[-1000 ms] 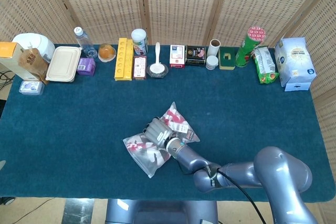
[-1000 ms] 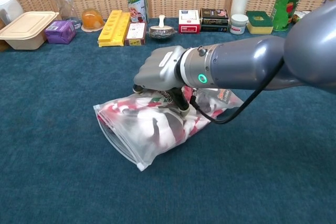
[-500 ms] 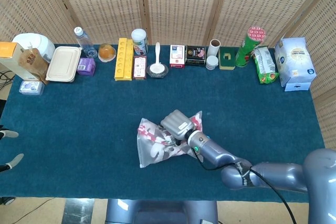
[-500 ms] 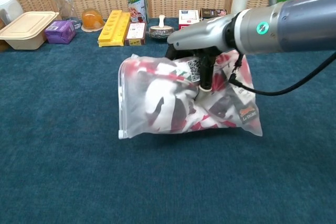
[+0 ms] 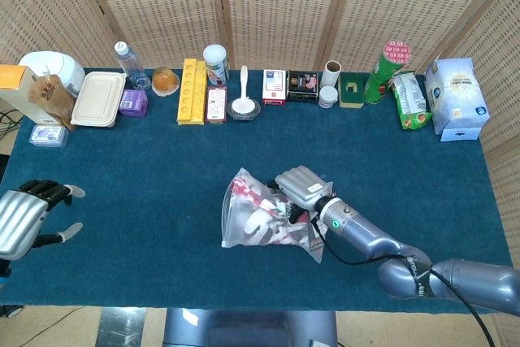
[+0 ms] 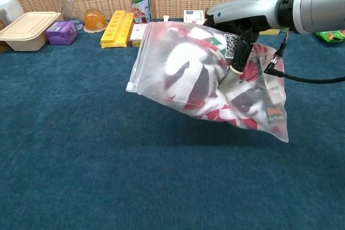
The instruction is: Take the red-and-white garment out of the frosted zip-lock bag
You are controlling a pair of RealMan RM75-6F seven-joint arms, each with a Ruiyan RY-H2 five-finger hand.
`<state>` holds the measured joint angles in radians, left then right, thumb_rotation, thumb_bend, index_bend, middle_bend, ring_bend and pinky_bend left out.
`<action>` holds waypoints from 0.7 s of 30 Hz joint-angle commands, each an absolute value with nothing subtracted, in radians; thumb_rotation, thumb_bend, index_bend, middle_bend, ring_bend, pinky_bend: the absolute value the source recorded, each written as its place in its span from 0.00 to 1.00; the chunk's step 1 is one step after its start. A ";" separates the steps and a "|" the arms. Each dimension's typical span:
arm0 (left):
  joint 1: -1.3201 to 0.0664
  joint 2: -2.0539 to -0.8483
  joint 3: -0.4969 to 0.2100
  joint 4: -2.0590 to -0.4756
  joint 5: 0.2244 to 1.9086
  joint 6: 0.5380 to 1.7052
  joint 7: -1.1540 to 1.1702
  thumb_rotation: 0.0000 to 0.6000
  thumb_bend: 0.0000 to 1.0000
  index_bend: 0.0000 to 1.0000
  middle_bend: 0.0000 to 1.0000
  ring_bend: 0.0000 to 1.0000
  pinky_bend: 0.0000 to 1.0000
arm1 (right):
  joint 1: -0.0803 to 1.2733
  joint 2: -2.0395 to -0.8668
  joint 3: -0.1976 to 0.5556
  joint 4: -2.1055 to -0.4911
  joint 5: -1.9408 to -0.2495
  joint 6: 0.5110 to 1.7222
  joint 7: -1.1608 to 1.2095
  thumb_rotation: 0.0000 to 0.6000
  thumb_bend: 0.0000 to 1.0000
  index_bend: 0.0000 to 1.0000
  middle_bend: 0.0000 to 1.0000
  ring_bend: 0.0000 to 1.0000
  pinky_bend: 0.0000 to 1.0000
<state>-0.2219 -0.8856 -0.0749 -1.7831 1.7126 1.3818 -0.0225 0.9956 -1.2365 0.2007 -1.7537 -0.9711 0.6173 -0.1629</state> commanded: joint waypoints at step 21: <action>-0.567 -0.950 -0.204 -1.989 1.414 0.925 0.113 0.61 0.17 0.46 1.00 0.98 0.92 | 0.963 -1.269 0.206 -1.779 -1.095 0.627 -0.019 1.00 0.13 0.80 0.90 1.00 1.00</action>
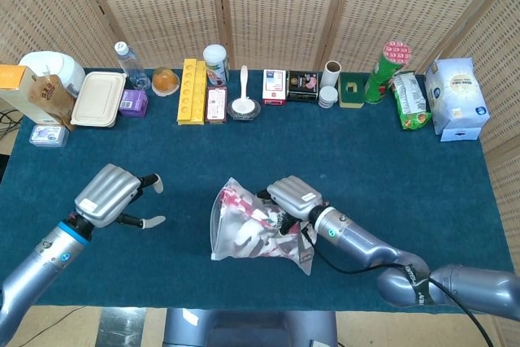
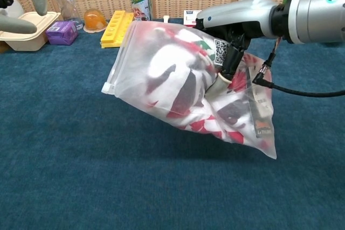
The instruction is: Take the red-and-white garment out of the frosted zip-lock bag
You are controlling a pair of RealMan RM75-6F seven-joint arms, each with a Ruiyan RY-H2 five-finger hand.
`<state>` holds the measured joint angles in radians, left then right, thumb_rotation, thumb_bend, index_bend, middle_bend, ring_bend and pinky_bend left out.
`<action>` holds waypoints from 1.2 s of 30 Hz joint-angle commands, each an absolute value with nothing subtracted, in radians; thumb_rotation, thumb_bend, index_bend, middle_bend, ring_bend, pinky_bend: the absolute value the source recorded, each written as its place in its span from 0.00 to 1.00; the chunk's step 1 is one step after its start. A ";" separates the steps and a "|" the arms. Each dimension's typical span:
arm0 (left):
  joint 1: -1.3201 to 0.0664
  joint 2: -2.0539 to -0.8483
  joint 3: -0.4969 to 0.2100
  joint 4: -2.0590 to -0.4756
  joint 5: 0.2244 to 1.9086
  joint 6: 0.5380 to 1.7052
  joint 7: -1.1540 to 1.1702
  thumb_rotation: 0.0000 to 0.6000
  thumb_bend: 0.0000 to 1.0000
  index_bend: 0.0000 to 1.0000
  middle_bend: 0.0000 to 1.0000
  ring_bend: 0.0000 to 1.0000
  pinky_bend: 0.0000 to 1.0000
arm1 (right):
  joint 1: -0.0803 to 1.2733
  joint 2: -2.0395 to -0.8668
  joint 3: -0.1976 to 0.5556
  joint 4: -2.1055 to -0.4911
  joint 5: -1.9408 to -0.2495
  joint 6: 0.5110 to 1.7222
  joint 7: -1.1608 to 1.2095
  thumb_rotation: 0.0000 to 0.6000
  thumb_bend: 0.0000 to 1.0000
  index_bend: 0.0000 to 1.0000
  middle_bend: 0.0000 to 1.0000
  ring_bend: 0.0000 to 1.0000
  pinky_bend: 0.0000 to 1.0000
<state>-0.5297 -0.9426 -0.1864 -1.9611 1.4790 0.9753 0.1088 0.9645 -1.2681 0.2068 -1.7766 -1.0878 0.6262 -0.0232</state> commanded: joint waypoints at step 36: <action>-0.817 -1.085 -0.219 -1.972 1.099 0.817 0.238 0.59 0.17 0.46 1.00 0.98 0.92 | 0.961 -1.283 0.219 -1.800 -1.159 0.640 0.103 1.00 0.13 0.80 0.90 1.00 1.00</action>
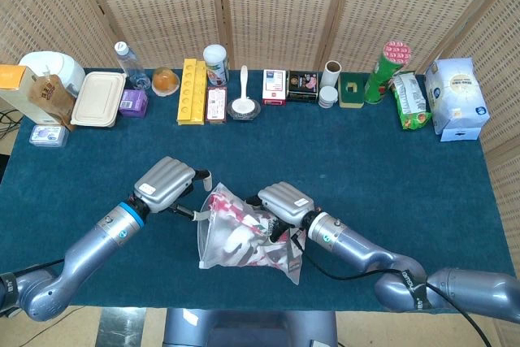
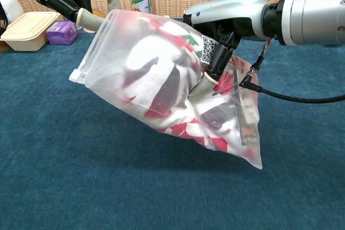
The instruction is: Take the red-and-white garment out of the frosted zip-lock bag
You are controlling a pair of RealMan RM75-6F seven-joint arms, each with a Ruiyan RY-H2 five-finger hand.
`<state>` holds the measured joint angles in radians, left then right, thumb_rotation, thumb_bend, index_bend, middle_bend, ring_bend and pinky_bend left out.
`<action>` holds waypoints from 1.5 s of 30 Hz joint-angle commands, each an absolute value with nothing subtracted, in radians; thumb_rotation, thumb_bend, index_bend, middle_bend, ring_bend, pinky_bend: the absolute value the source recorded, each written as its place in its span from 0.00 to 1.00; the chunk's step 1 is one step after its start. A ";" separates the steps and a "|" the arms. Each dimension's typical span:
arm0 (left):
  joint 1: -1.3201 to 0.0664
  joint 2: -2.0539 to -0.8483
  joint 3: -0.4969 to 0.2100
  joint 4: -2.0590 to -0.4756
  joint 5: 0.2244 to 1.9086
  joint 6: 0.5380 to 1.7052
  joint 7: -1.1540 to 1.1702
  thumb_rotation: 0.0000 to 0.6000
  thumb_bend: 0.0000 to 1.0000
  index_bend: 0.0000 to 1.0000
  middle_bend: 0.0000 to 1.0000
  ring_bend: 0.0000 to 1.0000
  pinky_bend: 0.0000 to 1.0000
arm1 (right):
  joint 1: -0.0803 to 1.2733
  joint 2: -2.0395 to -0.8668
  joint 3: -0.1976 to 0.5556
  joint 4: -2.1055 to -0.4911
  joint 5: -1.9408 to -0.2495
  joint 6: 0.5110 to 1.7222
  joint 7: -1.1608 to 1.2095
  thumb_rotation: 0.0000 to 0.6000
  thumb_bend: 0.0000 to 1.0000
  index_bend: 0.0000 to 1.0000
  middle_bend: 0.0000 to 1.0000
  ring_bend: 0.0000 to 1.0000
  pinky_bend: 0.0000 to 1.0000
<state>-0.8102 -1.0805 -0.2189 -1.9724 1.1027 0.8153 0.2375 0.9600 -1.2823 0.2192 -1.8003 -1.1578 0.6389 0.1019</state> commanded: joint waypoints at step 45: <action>-0.852 -1.157 -0.191 -1.981 1.140 0.918 0.262 0.61 0.18 0.46 1.00 0.98 0.91 | 0.935 -1.248 0.244 -1.820 -1.205 0.660 0.235 1.00 0.13 0.80 0.90 1.00 1.00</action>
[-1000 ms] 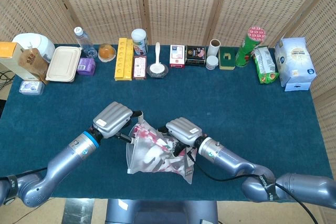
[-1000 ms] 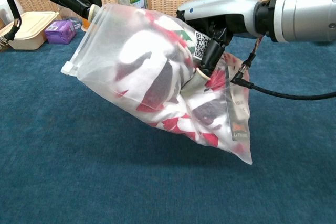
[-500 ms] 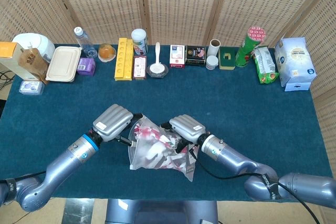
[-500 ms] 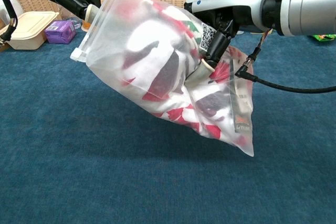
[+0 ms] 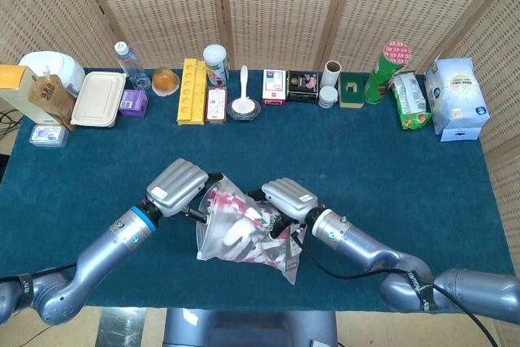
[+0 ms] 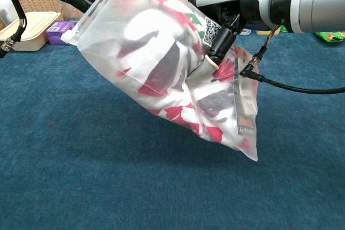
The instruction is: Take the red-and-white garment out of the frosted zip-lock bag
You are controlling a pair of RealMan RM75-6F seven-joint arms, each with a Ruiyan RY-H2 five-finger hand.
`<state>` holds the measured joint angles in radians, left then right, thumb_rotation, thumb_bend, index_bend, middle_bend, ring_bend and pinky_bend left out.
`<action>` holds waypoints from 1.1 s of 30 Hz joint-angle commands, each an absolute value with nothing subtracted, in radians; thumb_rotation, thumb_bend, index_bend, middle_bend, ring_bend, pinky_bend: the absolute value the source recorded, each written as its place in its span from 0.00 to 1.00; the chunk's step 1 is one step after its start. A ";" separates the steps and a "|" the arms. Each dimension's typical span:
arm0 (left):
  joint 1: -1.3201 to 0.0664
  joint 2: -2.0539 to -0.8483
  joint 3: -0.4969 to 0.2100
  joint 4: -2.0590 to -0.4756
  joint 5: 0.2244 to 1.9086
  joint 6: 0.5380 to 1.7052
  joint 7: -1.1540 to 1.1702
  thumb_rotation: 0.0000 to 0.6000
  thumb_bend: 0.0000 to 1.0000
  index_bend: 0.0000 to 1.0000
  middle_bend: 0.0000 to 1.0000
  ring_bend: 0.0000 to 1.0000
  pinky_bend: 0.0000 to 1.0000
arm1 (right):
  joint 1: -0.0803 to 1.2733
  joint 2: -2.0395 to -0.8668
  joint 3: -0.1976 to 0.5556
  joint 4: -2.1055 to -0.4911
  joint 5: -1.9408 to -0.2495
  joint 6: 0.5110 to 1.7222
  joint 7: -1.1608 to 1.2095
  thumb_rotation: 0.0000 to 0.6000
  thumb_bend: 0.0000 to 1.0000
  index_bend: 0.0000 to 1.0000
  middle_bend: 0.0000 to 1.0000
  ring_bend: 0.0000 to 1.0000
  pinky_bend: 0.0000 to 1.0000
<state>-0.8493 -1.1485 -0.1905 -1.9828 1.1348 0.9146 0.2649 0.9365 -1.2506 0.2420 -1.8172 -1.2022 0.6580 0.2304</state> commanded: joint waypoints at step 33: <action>-0.806 -1.293 -0.120 -1.786 1.214 0.953 0.186 1.00 0.52 0.83 1.00 1.00 0.94 | 0.937 -1.324 0.185 -1.710 -1.178 0.695 0.101 1.00 0.14 0.80 0.90 1.00 1.00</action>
<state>-0.8173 -1.2650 -0.1324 -1.8246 1.1952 0.9544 0.2171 0.9337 -1.3113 0.1927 -1.7270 -1.1863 0.6930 0.1177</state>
